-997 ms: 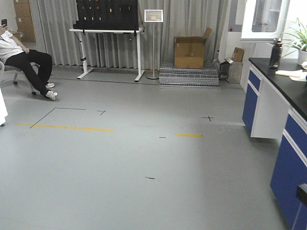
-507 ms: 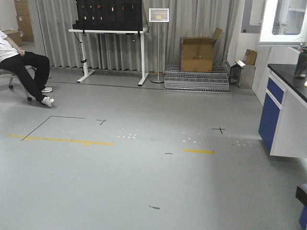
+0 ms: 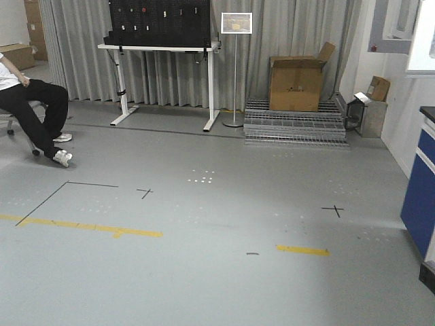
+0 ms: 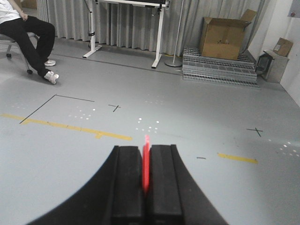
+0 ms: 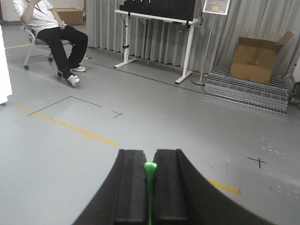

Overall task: Sort red and green spoons into left cabinet
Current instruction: 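Drive the base across the room toward the far wall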

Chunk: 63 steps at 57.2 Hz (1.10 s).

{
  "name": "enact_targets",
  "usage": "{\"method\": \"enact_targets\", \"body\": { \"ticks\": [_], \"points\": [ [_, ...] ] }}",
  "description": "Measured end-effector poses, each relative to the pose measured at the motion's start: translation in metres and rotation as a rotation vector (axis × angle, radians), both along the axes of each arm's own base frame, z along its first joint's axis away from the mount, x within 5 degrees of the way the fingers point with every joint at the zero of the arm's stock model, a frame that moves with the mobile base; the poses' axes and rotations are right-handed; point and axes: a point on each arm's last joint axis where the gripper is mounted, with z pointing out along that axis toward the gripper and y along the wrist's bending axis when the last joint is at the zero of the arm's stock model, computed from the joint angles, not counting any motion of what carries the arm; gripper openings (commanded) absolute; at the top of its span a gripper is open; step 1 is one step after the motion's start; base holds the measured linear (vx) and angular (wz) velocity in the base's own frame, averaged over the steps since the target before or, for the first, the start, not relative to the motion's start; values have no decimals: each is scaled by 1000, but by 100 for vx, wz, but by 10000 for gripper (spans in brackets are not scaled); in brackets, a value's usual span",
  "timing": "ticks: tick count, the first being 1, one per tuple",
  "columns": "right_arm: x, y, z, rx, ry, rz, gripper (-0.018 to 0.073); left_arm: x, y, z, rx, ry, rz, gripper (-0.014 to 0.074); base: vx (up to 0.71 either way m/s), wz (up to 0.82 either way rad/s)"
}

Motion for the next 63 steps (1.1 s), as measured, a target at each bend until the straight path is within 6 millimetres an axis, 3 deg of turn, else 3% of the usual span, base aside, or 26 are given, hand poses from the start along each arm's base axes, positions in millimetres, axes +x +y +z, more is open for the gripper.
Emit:
{"method": "enact_targets", "body": {
  "ticks": [63],
  "points": [
    [0, 0, 0, 0, -1, 0, -5, 0, 0, 0, 0, 1, 0, 2, 71, 0]
  ]
}}
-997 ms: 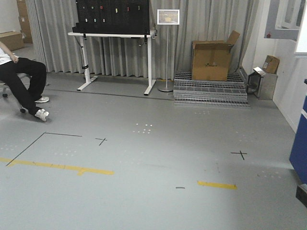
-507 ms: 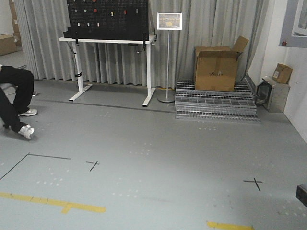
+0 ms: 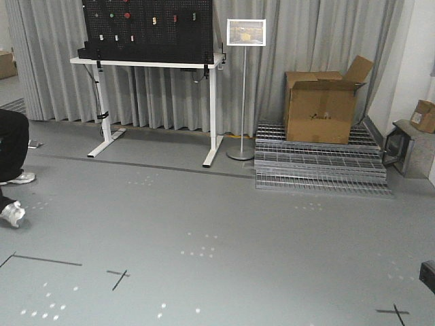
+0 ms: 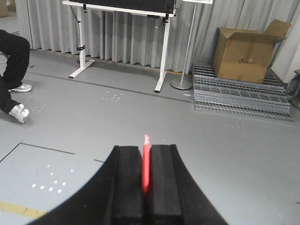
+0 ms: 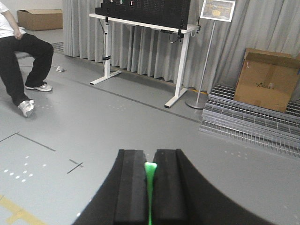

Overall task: Sort red and green spoons into left cabinet
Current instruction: 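Drive the base across the room toward the far wall, then turn the base toward the open grey cabinet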

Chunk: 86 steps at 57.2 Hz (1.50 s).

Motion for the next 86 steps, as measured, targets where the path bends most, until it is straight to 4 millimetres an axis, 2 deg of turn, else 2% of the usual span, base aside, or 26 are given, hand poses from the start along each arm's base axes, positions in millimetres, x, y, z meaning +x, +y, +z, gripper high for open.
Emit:
{"method": "enact_targets", "body": {
  "ticks": [86],
  "points": [
    [0, 0, 0, 0, 0, 0, -5, 0, 0, 0, 0, 0, 0, 2, 71, -6]
  ]
}}
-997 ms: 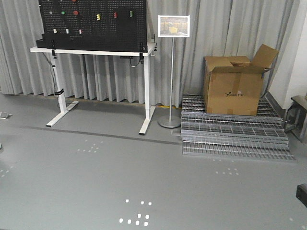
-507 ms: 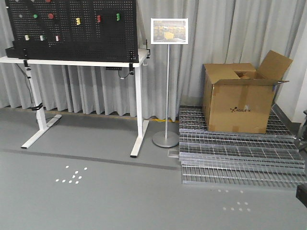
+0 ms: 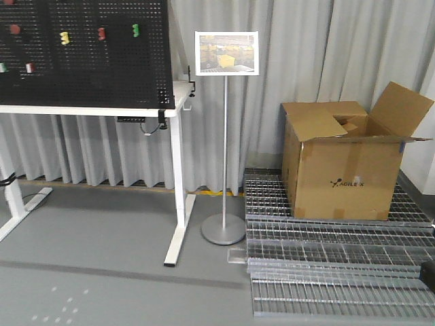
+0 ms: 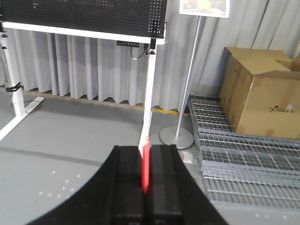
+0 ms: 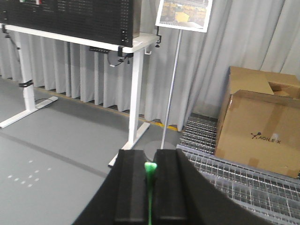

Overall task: Sort red and green spoons into left cabinet
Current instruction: 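Turn the base toward the open grey cabinet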

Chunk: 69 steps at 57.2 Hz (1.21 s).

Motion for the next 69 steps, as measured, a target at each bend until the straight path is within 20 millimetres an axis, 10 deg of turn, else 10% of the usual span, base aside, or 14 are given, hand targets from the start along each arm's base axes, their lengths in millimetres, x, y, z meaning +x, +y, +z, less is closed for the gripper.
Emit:
{"method": "enact_targets", "body": {
  "ticks": [69],
  "points": [
    [0, 0, -1, -2, 6, 0, -5, 0, 0, -1, 0, 8, 0, 2, 47, -30]
  ]
}}
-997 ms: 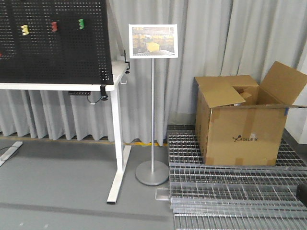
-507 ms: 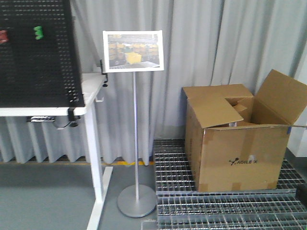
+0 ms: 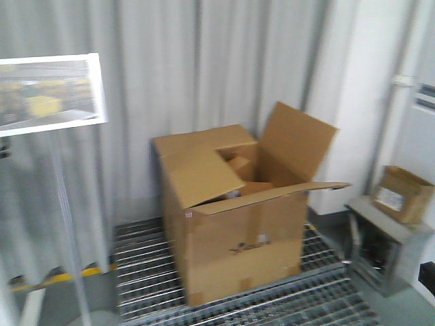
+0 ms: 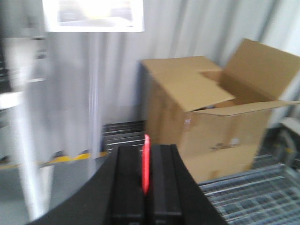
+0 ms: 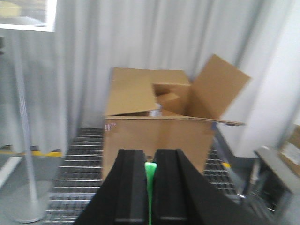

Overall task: Sort red and green spoons into left cabinet
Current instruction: 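Turn the base toward the open grey cabinet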

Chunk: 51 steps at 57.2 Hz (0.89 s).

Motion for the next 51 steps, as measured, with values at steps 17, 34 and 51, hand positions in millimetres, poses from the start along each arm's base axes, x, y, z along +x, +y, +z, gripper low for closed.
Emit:
{"method": "enact_targets", "body": {
  "ticks": [17, 34, 51],
  "points": [
    [0, 0, 0, 0, 0, 0, -5, 0, 0, 0, 0, 1, 0, 2, 27, -92],
    [0, 0, 0, 0, 0, 0, -5, 0, 0, 0, 0, 1, 0, 2, 23, -91],
    [0, 0, 0, 0, 0, 0, -5, 0, 0, 0, 0, 1, 0, 2, 21, -82]
  ]
}}
